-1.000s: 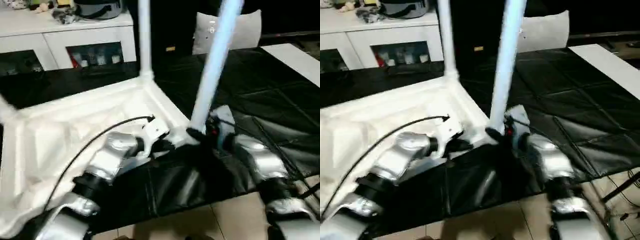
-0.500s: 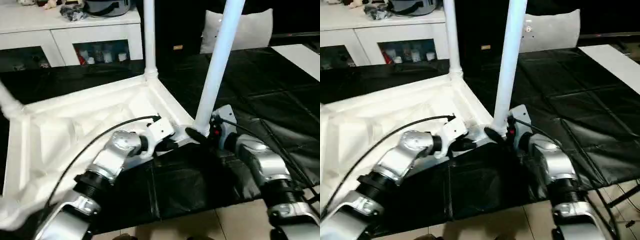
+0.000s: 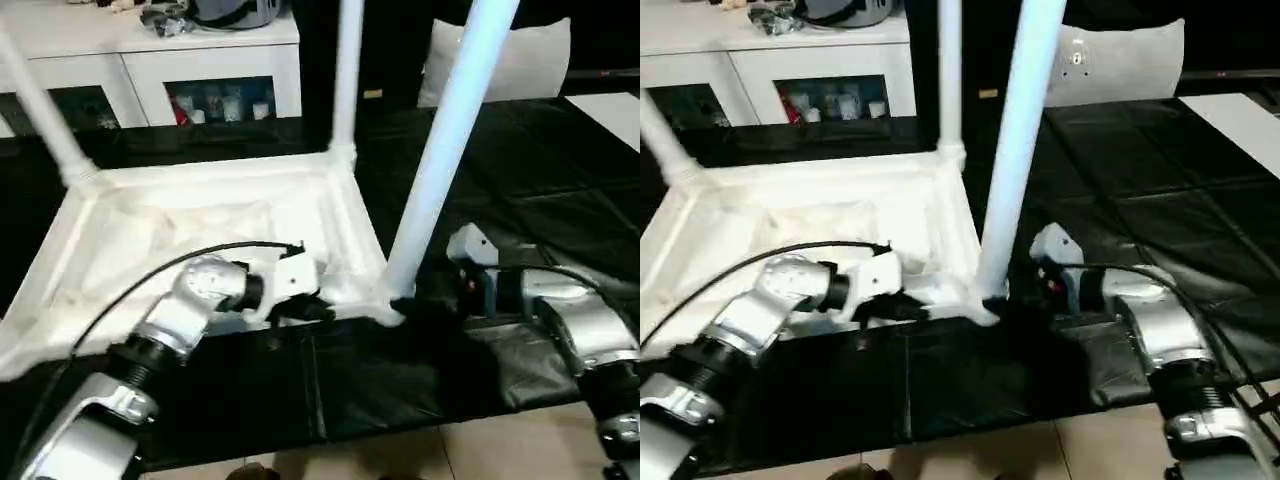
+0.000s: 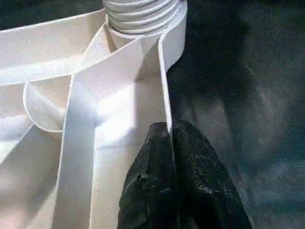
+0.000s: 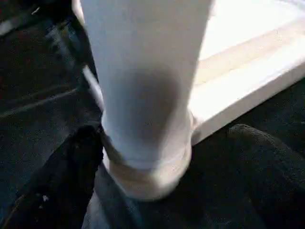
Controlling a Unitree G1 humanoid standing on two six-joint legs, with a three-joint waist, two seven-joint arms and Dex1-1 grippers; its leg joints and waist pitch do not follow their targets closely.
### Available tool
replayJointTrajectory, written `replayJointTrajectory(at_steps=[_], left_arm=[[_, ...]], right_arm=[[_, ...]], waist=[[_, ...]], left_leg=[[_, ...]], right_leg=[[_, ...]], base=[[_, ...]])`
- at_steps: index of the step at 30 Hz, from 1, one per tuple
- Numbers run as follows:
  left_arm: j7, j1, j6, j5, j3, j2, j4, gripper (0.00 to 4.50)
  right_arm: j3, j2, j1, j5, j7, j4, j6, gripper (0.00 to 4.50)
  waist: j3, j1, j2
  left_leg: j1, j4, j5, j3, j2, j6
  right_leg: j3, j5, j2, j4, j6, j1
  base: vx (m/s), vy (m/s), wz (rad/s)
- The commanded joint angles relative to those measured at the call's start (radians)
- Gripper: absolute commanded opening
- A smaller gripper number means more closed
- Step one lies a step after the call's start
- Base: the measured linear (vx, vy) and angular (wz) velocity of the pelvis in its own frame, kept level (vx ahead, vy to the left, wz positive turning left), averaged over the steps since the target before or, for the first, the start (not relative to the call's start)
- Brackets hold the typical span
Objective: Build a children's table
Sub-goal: Rotate leg to tighten
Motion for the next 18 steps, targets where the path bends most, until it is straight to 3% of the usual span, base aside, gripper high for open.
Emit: replayJointTrajectory(at_steps=[1, 13, 18], left_arm=[[-0.078, -0.008, -0.049, 0.028, -0.057, 0.012, 0.01, 0.0], [-0.138, -0.005, -0.096, 0.015, -0.075, 0.001, 0.013, 0.0], [-0.141, -0.004, -0.101, 0.016, -0.078, -0.001, 0.013, 0.0]], right_arm=[[0.023, -0.019, 0.004, -0.013, 0.059, -0.019, -0.022, 4.44], [0.046, 0.005, -0.009, -0.001, 0.102, 0.012, -0.049, 3.36], [0.048, 0.02, -0.01, 0.002, 0.099, 0.014, -0.062, 2.88]], waist=[[-0.066, 0.001, -0.011], [-0.071, 0.016, -0.011], [-0.069, 0.016, -0.012]], left_leg=[[0.021, -0.07, -0.281, -0.019, 0.057, 0.058], [0.023, -0.068, -0.245, -0.018, 0.059, 0.063], [0.023, -0.069, -0.257, -0.018, 0.059, 0.058]], right_leg=[[0.04, -0.292, -0.058, -0.074, -0.219, 0.045], [0.041, -0.225, -0.058, -0.065, -0.243, 0.046], [0.041, -0.259, -0.059, -0.068, -0.235, 0.046]], base=[[0.0, 0.0, 0.0], [0.0, 0.0, 0.0], [0.0, 0.0, 0.0]])
